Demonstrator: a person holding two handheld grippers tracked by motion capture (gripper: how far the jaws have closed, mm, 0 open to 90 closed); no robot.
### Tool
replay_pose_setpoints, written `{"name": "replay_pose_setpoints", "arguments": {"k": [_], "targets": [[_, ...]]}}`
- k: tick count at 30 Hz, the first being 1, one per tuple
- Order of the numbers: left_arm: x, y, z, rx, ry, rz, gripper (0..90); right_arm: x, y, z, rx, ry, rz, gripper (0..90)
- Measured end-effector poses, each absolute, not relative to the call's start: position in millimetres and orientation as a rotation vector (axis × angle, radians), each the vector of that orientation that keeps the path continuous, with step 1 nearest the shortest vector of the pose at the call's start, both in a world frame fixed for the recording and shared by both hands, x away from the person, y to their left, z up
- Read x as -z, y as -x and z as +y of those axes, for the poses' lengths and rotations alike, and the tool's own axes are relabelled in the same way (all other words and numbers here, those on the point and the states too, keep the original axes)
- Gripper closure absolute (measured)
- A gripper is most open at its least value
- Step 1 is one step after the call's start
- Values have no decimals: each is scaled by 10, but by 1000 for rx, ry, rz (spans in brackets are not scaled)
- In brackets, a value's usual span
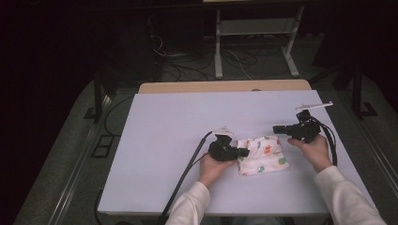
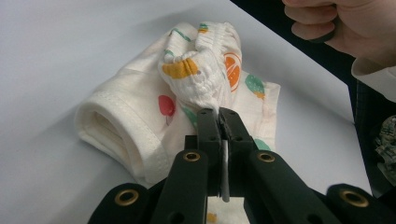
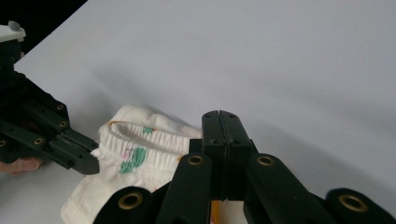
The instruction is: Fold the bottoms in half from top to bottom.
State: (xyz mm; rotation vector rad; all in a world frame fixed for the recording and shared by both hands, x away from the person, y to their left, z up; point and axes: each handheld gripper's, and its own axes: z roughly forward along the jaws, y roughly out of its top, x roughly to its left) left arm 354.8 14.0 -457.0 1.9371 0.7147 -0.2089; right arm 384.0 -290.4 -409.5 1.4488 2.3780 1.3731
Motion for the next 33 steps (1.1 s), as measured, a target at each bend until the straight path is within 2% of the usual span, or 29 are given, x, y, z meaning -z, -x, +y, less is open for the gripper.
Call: {"name": "replay_pose_setpoints", "arguments": {"k": [22,33], "targets": [[4595,-3541,115,214,-1941,708,872,4449,-4136,-2853,-1331,-1709,2416,888],[4618,-3534,94,227,-1940,707,872,4516,-4193,-2796,-1336,-1721,2484,887]]}}
